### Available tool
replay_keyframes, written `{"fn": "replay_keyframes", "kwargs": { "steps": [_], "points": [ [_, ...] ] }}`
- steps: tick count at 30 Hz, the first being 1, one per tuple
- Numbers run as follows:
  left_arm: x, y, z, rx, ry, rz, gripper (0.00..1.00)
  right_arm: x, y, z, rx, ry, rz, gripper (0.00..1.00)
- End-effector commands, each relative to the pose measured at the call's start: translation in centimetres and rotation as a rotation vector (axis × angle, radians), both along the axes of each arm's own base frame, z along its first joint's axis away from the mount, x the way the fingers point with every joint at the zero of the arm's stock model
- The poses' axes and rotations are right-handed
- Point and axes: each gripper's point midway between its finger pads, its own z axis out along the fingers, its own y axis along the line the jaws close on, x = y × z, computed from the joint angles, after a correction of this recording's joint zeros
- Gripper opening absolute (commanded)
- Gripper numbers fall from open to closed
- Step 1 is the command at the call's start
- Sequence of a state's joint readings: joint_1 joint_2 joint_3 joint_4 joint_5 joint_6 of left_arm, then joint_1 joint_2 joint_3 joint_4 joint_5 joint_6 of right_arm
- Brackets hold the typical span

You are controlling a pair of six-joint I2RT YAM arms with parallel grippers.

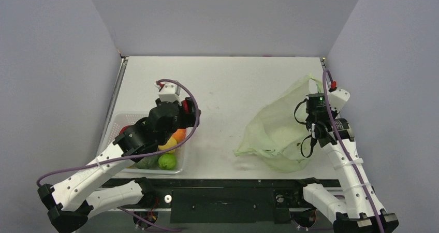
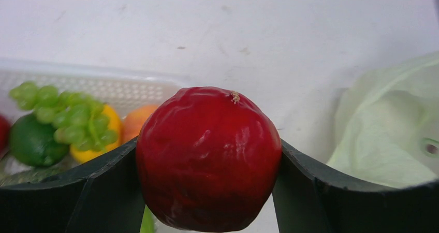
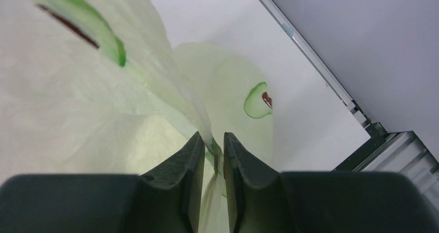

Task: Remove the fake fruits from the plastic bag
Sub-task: Place the fake fruit in the bin, then reset both arms

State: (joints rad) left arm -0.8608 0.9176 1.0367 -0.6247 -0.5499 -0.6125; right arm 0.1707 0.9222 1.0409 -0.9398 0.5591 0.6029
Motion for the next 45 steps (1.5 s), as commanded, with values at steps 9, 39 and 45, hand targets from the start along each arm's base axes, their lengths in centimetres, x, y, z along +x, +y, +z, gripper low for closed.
{"fn": "replay_keyframes", "kwargs": {
  "steps": [9,39,45],
  "points": [
    [-1.6,9.8,-9.3,0.0,0.057,0.454,0.38,-2.6,1.8,9.1,0.038,-0.272,0.216,0.63],
    [-3.7,12.8,7.2,-0.245,-0.25,0.384,0.97,-5.4,2.8,14.0,0.072,-0.419,0.313,0.66],
    [-5.8,14.1,16.4,-0.313,-0.49,0.27,0.97,-8.3,1.1,17.0,0.034,-0.561,0.261,0.7]
  ]
}}
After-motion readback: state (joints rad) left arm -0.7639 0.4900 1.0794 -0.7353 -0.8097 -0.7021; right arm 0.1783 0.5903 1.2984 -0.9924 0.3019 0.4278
